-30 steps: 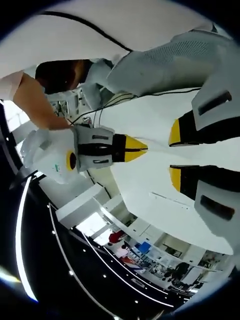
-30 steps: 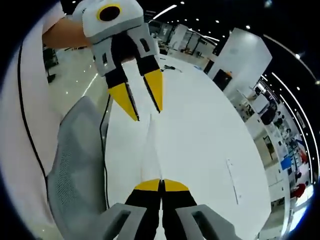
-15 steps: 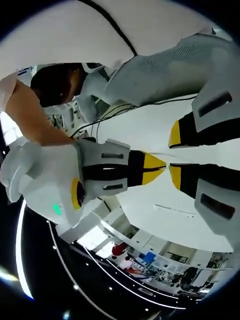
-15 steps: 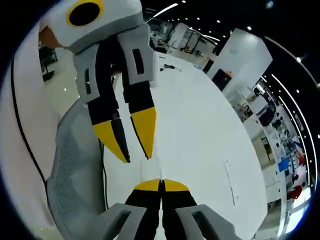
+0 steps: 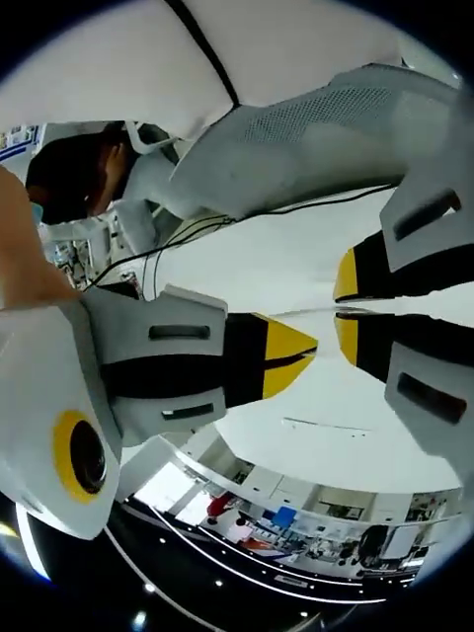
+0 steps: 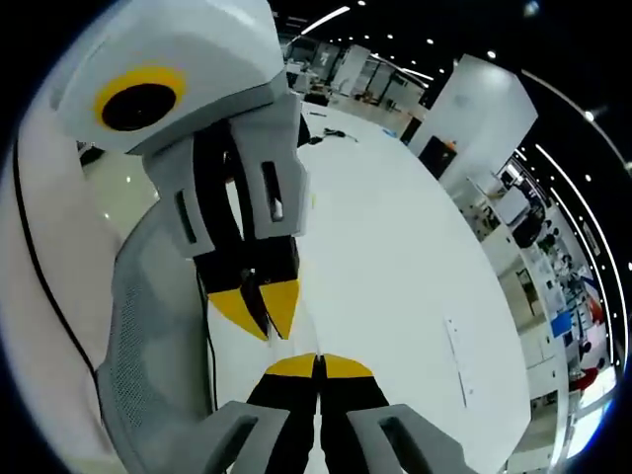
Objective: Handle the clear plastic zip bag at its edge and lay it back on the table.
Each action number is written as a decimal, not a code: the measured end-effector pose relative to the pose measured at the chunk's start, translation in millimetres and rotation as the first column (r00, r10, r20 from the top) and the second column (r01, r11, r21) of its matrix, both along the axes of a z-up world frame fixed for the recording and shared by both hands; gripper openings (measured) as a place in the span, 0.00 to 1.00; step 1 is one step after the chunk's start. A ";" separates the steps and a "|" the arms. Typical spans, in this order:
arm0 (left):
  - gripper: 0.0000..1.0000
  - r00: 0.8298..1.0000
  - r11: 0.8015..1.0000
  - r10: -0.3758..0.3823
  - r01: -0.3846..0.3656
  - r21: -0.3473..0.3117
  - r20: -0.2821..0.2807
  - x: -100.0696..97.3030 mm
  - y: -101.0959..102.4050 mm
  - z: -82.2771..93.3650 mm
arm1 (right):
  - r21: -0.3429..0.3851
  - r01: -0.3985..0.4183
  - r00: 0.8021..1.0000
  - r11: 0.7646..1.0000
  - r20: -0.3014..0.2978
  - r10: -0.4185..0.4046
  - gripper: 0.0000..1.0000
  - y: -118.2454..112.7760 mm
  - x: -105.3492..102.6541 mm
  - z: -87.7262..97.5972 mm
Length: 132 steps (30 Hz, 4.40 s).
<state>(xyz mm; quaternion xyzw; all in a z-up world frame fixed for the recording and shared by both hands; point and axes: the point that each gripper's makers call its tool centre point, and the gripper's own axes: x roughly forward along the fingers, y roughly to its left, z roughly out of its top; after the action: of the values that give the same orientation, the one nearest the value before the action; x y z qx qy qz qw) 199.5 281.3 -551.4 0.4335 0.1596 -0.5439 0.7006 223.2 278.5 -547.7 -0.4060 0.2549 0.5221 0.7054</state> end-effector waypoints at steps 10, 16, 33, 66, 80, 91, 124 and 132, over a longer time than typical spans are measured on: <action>0.00 0.999 1.000 0.003 -0.004 -0.026 -0.039 -8.5 -0.8 -0.7 | 0.012 0.028 1.000 1.000 -0.001 -0.028 0.00 1.1 6.3 0.0; 0.00 0.997 0.999 -0.013 0.010 -0.037 -0.070 -18.0 -3.6 -3.2 | 0.032 0.057 0.998 0.998 -0.004 -0.057 0.00 1.4 9.5 2.6; 0.00 0.988 0.998 -0.031 0.023 -0.052 -0.150 -36.9 -7.4 -6.1 | 0.069 0.112 0.993 0.991 0.036 -0.115 0.00 -3.3 24.5 8.3; 0.00 0.981 0.998 -0.012 0.000 -0.062 -0.196 -39.4 -3.4 -5.2 | 0.192 0.180 0.973 0.965 0.108 -0.203 0.00 -4.5 39.8 31.8; 0.00 0.992 0.996 0.042 -0.051 -0.075 -0.117 -20.2 4.2 4.8 | 0.175 0.140 0.970 0.975 0.172 -0.170 0.00 0.4 33.6 36.1; 0.06 0.997 0.992 0.067 -0.072 -0.103 -0.049 -8.2 4.7 14.3 | 0.180 0.135 0.971 0.974 0.170 -0.166 0.00 2.6 31.3 37.7; 0.00 0.996 0.997 0.013 -0.019 -0.070 -0.084 -24.5 -1.9 0.3 | 0.203 0.191 0.968 0.960 0.121 -0.218 0.00 -7.0 39.7 36.8; 0.00 0.992 0.986 0.047 -0.065 -0.150 -0.119 -22.8 -1.1 5.1 | 0.206 0.193 0.967 0.959 0.127 -0.221 0.00 -7.6 39.7 37.7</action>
<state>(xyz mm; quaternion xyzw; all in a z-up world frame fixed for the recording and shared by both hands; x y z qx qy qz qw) 176.7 280.1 -546.3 0.3413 0.1694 -0.5586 0.7368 262.9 270.9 -509.9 -0.3451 0.1913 0.4355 0.8091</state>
